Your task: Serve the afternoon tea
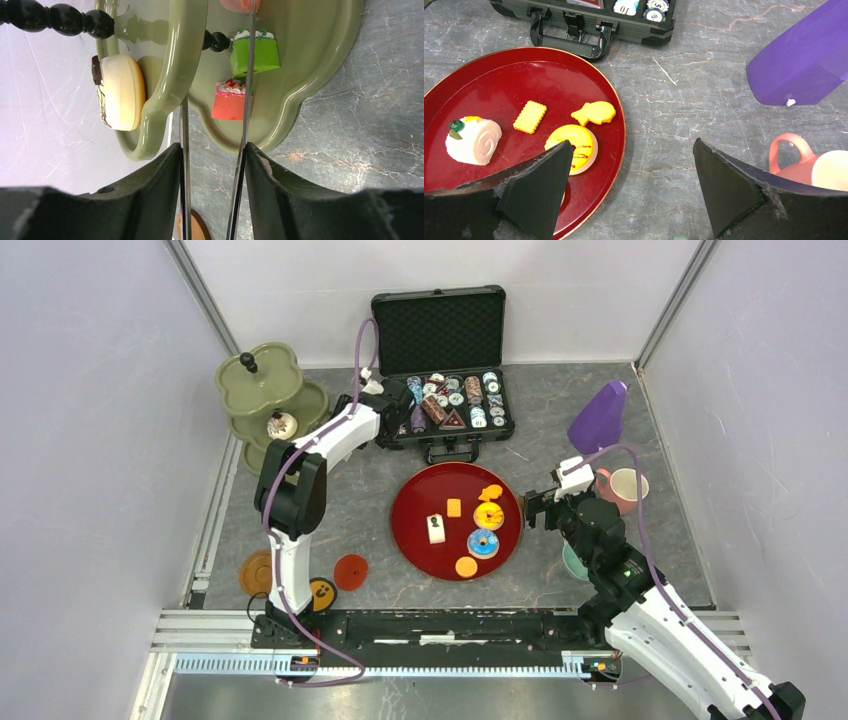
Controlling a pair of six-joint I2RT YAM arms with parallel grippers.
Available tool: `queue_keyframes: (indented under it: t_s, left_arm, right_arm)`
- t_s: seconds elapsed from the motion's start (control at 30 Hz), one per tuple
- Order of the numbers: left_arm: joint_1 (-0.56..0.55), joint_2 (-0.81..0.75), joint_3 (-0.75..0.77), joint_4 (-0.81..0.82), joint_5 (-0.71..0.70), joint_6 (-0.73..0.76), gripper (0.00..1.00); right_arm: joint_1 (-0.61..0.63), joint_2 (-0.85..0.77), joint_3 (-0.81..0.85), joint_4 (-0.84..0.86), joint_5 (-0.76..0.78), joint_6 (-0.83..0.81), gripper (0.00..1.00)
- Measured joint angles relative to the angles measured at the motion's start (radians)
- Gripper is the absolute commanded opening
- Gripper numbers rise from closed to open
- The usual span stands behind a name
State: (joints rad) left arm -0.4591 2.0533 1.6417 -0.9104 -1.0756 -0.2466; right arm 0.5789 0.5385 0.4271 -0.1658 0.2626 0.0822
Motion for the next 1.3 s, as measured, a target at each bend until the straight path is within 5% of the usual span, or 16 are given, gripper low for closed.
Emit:
queue_keyframes:
  t_s: [0.4, 0.93, 1.3]
  left_arm:
    - [-0.008, -0.024, -0.013, -0.001, 0.022, -0.012, 0.51]
    - [-0.087, -0.296, -0.249, -0.001, 0.334, -0.078, 0.45]
    - [-0.086, -0.340, -0.306, 0.013, 0.399, -0.079, 0.42]
  right_arm:
    - [0.000, -0.001, 0.000, 0.000, 0.000, 0.000, 0.98]
    - [0.000, 0.000, -0.011, 0.000, 0.000, 0.003, 0.98]
    - [0.000, -0.001, -0.013, 0.000, -0.001, 0.003, 0.98]
